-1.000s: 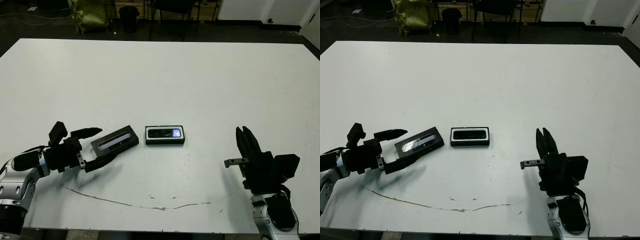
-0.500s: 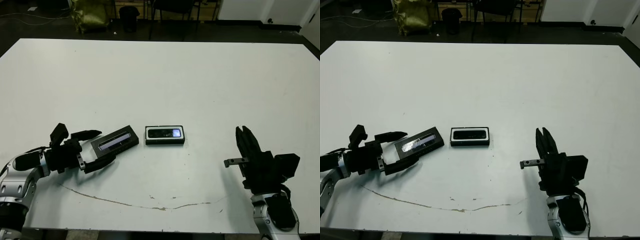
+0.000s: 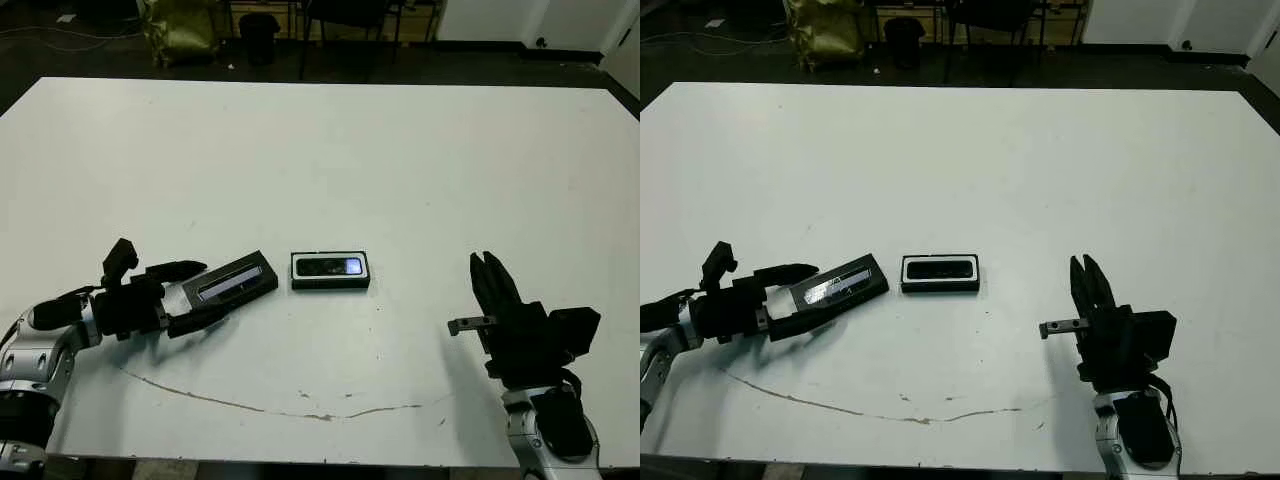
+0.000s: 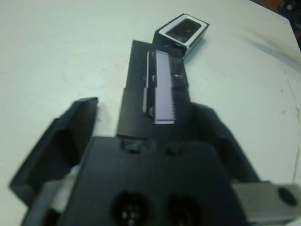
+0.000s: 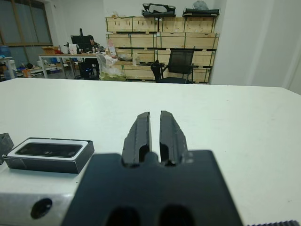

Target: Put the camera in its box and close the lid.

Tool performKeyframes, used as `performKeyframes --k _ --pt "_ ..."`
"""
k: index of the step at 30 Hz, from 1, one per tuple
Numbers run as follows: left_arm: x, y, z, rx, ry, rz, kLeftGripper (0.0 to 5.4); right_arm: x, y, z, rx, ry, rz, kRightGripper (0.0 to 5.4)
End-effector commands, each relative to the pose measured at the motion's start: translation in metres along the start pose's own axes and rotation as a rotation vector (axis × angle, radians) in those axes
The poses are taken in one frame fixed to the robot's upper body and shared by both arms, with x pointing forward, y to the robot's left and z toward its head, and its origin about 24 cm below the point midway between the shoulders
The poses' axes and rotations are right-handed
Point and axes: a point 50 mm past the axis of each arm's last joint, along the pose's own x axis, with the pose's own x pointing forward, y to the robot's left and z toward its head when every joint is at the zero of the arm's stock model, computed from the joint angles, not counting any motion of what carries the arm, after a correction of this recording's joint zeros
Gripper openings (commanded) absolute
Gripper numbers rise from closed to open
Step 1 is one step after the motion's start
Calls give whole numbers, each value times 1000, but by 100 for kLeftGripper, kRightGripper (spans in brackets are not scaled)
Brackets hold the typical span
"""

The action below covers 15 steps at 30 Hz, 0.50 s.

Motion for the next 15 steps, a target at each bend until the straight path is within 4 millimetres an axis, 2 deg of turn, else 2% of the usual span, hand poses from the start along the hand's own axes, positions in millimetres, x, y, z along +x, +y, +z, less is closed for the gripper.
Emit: performKeyframes --k 1,3,6,11,15 --pt "-5 -1 -6 -41 65 -42 352 -3 -1 -4 -19 38 -17 0" --pt "-7 -3 4 -78 96 -130 302 -3 -2 -4 -11 29 -11 0" --pt "-12 -6 30 99 228 -218 254 -2 -2 -5 -15 22 -9 0" --pt "-13 1 43 286 445 -242 249 -3 -3 -8 8 19 -11 0" --pt "-13 -1 58 349 465 -237 249 -3 -3 -8 -3 26 -13 0"
